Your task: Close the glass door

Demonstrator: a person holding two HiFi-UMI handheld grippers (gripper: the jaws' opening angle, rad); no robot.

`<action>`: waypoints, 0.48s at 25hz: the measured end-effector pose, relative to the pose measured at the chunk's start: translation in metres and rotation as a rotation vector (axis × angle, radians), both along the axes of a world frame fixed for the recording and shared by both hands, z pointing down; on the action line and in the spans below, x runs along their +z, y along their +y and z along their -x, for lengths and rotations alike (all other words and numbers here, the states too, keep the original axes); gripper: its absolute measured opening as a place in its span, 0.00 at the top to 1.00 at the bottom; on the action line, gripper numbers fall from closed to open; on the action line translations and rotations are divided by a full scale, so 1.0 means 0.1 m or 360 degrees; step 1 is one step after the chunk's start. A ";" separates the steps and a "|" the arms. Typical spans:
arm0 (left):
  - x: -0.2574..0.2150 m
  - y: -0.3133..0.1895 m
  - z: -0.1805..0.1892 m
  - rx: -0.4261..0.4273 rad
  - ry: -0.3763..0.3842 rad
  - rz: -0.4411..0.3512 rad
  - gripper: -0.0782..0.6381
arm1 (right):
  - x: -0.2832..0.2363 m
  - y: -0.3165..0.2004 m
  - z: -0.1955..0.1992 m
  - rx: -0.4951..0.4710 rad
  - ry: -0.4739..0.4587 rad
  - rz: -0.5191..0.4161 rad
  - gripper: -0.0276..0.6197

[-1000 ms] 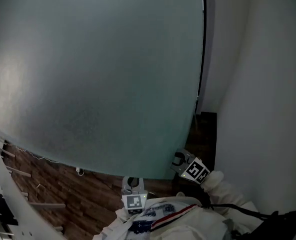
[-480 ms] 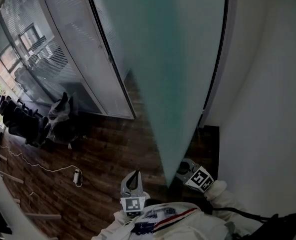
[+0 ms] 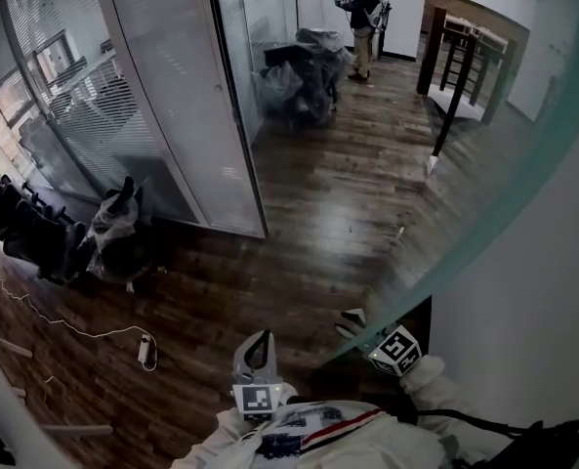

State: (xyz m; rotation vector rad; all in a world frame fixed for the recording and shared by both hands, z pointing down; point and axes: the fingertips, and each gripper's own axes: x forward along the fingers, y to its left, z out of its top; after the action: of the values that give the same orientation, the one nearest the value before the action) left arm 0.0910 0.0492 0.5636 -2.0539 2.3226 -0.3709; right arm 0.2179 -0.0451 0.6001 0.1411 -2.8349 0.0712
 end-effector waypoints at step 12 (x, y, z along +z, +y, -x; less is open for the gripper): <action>-0.01 0.26 0.89 -0.0108 0.0029 0.0028 0.89 | -0.06 -0.34 0.75 0.0142 -0.0093 -0.0005 0.78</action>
State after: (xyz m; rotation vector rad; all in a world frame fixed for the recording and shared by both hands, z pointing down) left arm 0.0021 0.0751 0.5627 -1.9983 2.4134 -0.3774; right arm 0.1428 -0.0791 0.5944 0.2708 -2.8865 0.0914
